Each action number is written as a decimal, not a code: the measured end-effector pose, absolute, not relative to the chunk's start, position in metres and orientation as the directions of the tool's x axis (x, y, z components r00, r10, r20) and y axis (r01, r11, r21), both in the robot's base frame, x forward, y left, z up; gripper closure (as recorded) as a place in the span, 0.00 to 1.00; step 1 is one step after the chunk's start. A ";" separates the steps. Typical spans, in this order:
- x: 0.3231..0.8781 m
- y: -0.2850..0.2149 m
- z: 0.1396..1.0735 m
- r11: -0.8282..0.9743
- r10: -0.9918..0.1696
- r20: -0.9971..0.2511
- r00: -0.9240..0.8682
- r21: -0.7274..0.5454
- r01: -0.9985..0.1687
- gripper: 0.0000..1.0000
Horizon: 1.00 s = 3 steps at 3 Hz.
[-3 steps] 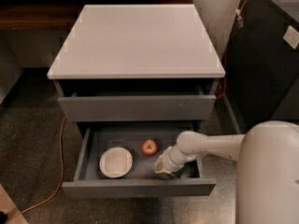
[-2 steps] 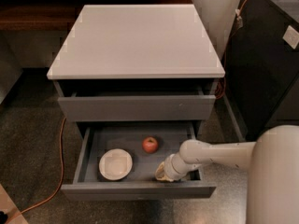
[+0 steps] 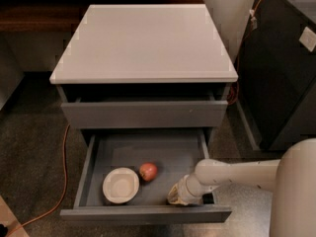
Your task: Pick apple from middle drawer and place on counter
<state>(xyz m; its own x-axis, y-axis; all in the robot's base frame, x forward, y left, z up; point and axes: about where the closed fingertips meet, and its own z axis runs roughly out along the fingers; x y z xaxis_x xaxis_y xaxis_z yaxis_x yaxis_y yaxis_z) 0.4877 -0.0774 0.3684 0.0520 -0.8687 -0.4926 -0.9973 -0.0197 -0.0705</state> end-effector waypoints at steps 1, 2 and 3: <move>0.480 -0.090 0.381 -0.028 -0.859 -0.505 0.081 -0.112 -0.993 1.00; 0.480 -0.088 0.381 -0.032 -0.855 -0.513 0.083 -0.107 -0.994 1.00; 0.503 -0.083 0.410 -0.004 -0.825 -0.561 0.070 -0.117 -0.993 1.00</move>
Offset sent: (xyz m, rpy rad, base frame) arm -0.0076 -0.0099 0.0104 0.0121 -0.0367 0.0081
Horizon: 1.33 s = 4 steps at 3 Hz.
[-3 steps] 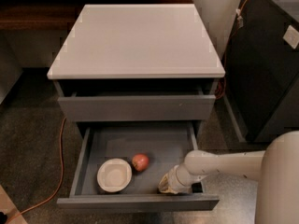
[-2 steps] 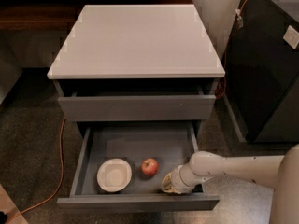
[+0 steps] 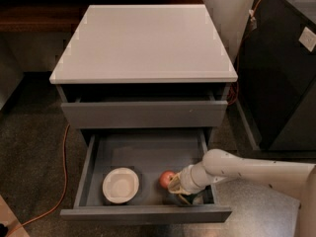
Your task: Pick apple from middle drawer and place on counter
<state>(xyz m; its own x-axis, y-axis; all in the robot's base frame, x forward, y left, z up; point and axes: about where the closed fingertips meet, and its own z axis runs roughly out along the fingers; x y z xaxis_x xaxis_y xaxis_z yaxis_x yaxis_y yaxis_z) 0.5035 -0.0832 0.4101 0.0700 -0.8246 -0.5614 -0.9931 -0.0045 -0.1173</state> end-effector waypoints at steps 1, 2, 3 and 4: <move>0.545 -0.073 0.459 0.044 -0.780 -0.624 0.051 -0.136 -0.990 1.00; 0.545 -0.072 0.459 0.043 -0.779 -0.625 0.051 -0.135 -0.990 0.98; 0.543 -0.070 0.458 0.040 -0.778 -0.626 0.052 -0.132 -0.990 0.68; 0.543 -0.069 0.457 0.038 -0.778 -0.627 0.052 -0.130 -0.991 0.44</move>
Offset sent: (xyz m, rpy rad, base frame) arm 0.0319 0.0079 0.0402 0.0642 -0.0157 -0.0309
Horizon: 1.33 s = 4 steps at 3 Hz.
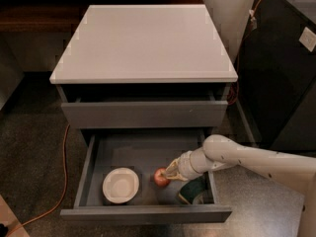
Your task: Pick apple from middle drawer and place on counter
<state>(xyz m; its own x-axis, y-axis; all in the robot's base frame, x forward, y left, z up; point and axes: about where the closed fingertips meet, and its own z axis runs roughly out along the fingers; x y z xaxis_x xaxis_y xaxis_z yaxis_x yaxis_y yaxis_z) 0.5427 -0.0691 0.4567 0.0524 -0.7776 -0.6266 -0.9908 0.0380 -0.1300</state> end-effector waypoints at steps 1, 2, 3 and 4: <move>0.542 -0.068 0.456 0.036 -0.777 -0.628 0.053 -0.128 -0.991 0.22; 0.547 -0.062 0.448 0.058 -0.779 -0.627 0.018 -0.100 -0.993 0.00; 0.557 -0.059 0.439 0.092 -0.786 -0.617 -0.025 -0.078 -0.993 0.00; 0.564 -0.058 0.430 0.112 -0.796 -0.603 -0.050 -0.066 -0.991 0.00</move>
Offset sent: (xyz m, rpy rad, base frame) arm 0.0090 0.0092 -0.0147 -0.0041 0.0556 -0.0429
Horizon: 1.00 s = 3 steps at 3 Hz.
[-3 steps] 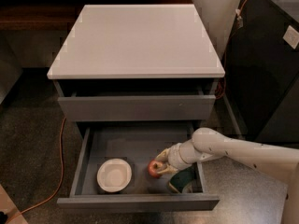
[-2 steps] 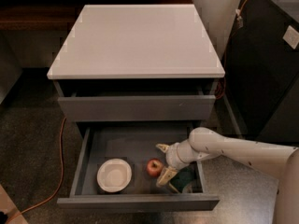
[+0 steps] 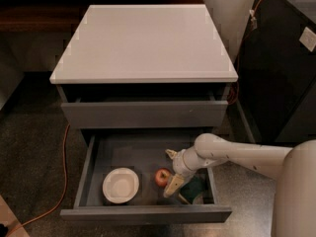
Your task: Pick apple from middle drawer and place on counter
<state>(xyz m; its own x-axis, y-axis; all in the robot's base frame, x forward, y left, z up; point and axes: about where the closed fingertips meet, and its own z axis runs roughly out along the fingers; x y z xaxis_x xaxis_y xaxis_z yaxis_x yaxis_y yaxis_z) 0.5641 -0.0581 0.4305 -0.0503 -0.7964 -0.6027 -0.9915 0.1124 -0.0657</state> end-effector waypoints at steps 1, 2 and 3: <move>0.566 -0.051 0.416 0.107 -0.808 -0.586 -0.057 -0.050 -0.993 0.00; 0.569 -0.046 0.395 0.106 -0.822 -0.564 -0.071 -0.030 -0.994 0.02; 0.570 -0.045 0.383 0.108 -0.832 -0.550 -0.081 -0.018 -0.994 0.25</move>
Offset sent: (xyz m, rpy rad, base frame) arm 0.0093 0.0123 -0.0527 -0.0632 0.0538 -0.0040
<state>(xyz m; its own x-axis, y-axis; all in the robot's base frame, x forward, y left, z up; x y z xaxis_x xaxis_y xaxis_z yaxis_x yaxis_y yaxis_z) 0.5700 -0.0446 0.3828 -0.0805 -0.8316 -0.5495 -0.9940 0.1083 -0.0182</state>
